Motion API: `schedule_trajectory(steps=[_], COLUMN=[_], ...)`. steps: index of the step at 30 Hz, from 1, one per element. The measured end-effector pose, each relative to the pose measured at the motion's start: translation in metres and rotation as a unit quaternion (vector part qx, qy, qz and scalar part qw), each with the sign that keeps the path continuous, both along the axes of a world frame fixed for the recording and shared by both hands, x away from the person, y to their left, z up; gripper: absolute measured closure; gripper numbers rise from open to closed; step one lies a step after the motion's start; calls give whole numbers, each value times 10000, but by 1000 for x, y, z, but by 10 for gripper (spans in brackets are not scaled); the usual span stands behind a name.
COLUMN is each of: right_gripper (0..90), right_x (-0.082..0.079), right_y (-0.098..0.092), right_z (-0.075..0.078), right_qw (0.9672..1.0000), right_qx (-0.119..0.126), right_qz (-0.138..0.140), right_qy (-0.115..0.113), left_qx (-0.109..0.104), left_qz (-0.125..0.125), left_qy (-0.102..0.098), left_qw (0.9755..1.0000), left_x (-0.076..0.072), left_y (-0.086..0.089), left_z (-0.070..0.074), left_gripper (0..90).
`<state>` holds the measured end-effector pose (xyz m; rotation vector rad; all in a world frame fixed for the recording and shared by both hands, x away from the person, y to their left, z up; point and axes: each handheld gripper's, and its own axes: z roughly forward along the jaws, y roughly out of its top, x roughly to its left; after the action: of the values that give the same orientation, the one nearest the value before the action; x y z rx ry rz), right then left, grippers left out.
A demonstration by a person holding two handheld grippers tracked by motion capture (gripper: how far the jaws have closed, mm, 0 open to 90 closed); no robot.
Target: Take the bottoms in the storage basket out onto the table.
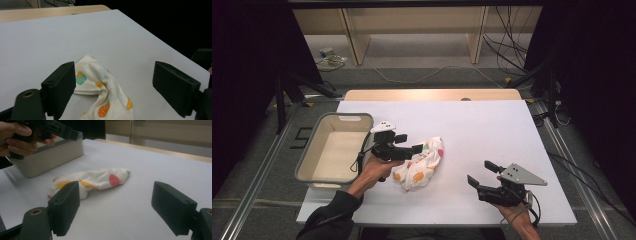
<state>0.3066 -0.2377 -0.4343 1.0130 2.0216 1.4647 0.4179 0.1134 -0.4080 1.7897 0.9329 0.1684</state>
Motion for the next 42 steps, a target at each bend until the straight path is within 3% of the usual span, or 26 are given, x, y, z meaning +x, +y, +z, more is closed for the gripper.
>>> schedule_trajectory(steps=[14, 32, 42], right_gripper=[237, 237, 237], right_x=[0, 0, 0], right_y=[1, 1, 1], right_z=[0, 0, -1], right_qw=[10000, 10000, 10000], right_qx=[-2, 7, 5], right_qz=[23, 26, 34], right_qy=[-4, 15, 19], left_qx=[-150, -149, -126], left_qz=[-73, -31, -111], left_qy=[-197, -364, -498], left_qw=[9997, 9992, 9986], left_x=[-10, -19, -31], left_y=[5, 14, 14], left_z=[1, -1, -1], left_gripper=[175, 173, 170])
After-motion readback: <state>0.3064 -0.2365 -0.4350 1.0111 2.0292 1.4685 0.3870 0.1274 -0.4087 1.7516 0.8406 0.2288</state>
